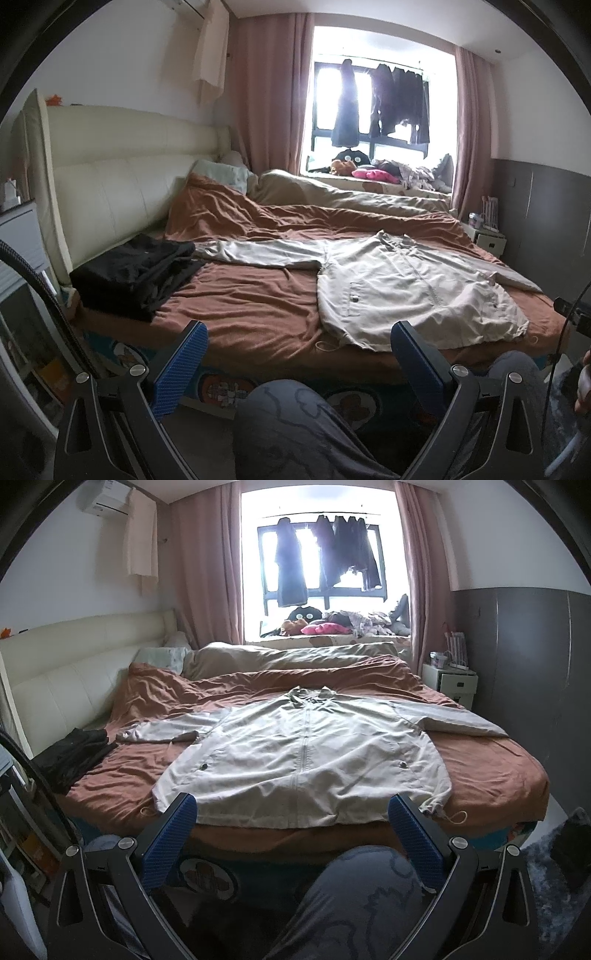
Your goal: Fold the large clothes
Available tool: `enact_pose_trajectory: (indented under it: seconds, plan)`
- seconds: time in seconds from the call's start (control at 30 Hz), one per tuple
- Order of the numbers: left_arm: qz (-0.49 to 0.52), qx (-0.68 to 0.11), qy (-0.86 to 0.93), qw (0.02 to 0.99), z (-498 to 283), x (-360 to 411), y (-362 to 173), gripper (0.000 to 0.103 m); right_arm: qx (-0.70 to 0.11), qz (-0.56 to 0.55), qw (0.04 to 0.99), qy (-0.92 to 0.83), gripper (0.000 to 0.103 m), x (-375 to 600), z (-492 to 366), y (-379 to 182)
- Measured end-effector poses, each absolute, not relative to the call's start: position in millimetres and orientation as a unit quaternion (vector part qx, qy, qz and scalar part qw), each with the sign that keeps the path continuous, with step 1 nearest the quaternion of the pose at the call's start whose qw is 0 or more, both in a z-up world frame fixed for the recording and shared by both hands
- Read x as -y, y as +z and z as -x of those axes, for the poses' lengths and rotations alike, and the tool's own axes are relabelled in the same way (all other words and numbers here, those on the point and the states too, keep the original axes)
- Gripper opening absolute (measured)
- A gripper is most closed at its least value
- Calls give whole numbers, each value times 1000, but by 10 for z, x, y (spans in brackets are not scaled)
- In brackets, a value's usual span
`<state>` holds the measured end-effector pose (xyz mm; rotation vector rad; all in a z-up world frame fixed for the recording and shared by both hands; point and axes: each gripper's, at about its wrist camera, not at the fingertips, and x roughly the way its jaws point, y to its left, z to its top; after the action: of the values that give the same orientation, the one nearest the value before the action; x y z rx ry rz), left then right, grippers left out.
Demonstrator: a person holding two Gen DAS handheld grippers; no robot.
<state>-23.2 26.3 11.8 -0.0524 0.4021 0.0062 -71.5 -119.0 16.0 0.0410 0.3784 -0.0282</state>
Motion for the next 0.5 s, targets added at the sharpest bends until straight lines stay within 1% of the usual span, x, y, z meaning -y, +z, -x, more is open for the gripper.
enact_pose_trajectory:
  seconds: [0.2, 0.37, 0.5]
  plan:
    - [25, -218, 3, 976, -146, -290, 27, 100, -196, -24, 980, -7, 103, 1222, 306, 196]
    - [27, -227, 4, 973, -584, -332, -35, 100, -209, -15, 978, 0, 103, 1203, -189, 215]
    - [34, -252, 5, 967, -1015, -400, -113, 100, -222, -16, 975, 2, 103, 1200, -593, 237]
